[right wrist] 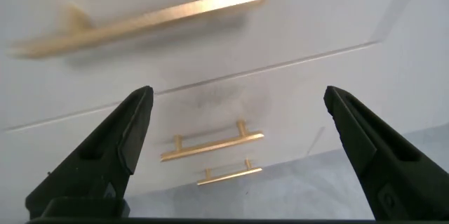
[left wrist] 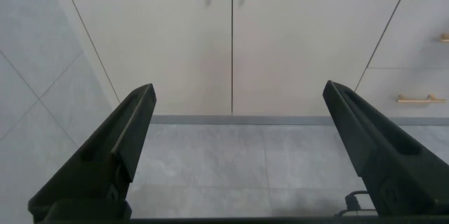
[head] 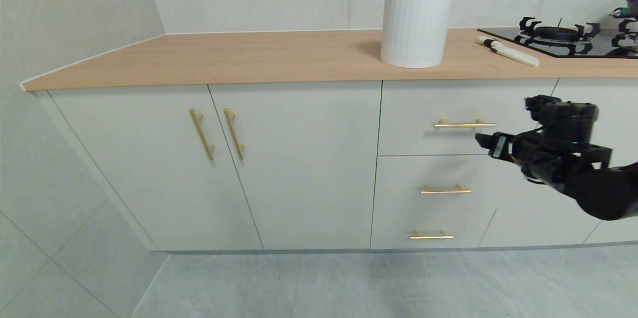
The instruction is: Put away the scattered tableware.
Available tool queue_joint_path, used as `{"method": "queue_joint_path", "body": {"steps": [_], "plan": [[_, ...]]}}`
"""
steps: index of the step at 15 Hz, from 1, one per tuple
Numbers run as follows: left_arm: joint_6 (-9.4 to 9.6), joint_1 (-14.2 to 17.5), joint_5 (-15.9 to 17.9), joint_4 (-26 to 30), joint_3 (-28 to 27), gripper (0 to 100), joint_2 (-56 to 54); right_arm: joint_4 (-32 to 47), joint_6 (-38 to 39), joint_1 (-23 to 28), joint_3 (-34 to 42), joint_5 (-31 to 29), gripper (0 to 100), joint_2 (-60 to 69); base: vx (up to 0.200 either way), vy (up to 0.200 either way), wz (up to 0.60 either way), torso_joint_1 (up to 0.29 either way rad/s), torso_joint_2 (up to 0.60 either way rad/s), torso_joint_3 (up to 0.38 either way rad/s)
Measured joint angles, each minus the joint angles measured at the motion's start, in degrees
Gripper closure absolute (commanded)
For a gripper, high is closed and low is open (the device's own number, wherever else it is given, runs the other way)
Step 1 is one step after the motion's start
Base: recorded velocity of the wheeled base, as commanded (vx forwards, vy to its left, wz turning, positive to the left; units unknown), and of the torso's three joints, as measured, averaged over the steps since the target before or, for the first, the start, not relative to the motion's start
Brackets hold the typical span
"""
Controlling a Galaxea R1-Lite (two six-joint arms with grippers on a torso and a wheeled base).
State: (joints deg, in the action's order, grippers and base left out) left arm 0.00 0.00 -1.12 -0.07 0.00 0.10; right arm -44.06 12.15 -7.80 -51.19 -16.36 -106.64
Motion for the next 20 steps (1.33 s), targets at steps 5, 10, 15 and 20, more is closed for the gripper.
{"method": "queue_joint_path", "body": {"steps": [5,10,15,20], "plan": [[0.00,0.00,0.01,0.00,0.00,0,0.00,0.51,-6.63,-0.11,17.98,-0.15,0,30.66,0.000,0.000,0.00,0.000,0.00,0.000],[0.00,0.00,0.00,0.00,0.00,0,0.00,12.45,-17.02,-0.11,31.23,-1.84,0,63.29,0.000,0.000,0.00,0.000,0.00,0.000],[0.00,0.00,0.01,0.00,0.00,0,0.00,35.94,-22.08,0.43,34.88,-9.78,0,93.00,0.000,0.000,0.00,0.000,0.00,0.000],[0.00,0.00,0.00,0.00,0.00,0,0.00,37.71,-21.98,4.96,39.79,-15.41,0,101.94,0.000,0.000,0.00,0.000,0.00,0.000]]}}
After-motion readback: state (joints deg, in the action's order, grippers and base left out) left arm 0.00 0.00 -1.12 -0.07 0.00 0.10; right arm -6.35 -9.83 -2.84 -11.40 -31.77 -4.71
